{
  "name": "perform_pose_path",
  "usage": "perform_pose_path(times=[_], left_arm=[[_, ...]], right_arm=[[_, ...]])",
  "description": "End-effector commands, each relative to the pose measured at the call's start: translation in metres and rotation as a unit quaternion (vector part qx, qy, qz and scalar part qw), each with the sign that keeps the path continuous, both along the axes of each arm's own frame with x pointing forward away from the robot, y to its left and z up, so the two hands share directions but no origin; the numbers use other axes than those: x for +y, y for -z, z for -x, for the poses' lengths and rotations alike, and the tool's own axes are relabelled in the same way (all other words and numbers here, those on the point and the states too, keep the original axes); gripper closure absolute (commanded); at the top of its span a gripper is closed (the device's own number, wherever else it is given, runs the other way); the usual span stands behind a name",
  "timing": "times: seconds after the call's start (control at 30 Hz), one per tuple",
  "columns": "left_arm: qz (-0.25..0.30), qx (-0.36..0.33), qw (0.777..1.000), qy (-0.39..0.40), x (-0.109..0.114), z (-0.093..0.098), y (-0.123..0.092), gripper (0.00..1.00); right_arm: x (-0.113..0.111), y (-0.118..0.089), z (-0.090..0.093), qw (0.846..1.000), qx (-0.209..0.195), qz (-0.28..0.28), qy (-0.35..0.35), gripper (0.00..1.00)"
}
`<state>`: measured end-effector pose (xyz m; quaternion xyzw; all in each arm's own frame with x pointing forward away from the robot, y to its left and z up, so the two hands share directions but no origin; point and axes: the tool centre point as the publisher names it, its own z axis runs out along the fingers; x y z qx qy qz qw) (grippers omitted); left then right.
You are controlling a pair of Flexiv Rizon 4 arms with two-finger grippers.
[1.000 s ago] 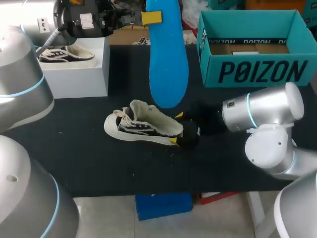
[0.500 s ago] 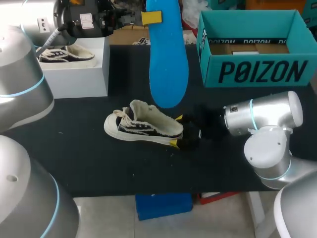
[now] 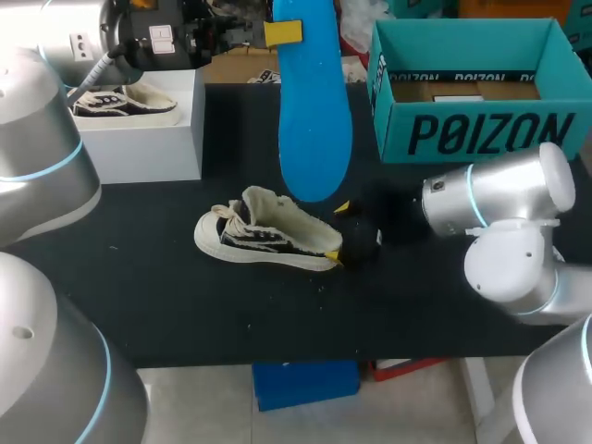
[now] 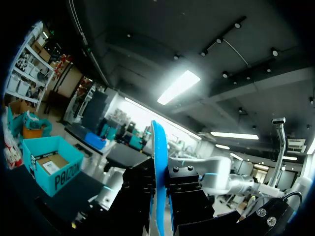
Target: Take the shoe out of the shoebox, open the shoe tongue, remove and reinsert the insole, then place the shoe into the shoebox
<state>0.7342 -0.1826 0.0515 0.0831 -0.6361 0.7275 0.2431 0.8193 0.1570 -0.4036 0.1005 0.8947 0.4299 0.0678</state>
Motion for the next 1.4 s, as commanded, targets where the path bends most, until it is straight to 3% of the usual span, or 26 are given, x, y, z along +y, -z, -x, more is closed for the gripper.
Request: perform_pose_path(times=[0.03, 0.37, 0.6, 0.67, 0.77, 0.9, 1.4], left_arm=[[0.000, 0.000, 1.000, 0.000, -0.001, 0.000, 0.001, 1.00], [0.000, 0.000, 1.000, 0.000, -0.001, 0.000, 0.001, 1.00], [0.000, 0.000, 1.000, 0.000, -0.001, 0.000, 0.001, 1.00], [0.000, 0.000, 1.000, 0.000, -0.001, 0.000, 0.001, 1.00], [0.000, 0.000, 1.000, 0.000, -0.001, 0.000, 0.001, 1.00], [0.000, 0.000, 1.000, 0.000, -0.001, 0.000, 0.001, 1.00], [0.000, 0.000, 1.000, 0.000, -0.001, 0.000, 0.001, 1.00]], right_arm=[[-0.003, -0.023, -0.008, 0.987, 0.033, 0.154, -0.010, 0.00], [0.010, -0.032, -0.031, 0.939, 0.048, 0.338, -0.050, 0.00], [0.032, -0.025, -0.039, 0.914, 0.049, 0.398, -0.066, 0.00], [0.037, -0.023, -0.040, 0.911, 0.050, 0.404, -0.068, 0.00], [0.045, -0.021, -0.042, 0.907, 0.050, 0.413, -0.069, 0.21], [0.052, -0.021, -0.045, 0.905, 0.049, 0.417, -0.067, 0.27], [0.074, -0.006, -0.047, 0.903, 0.058, 0.417, -0.083, 0.24]])
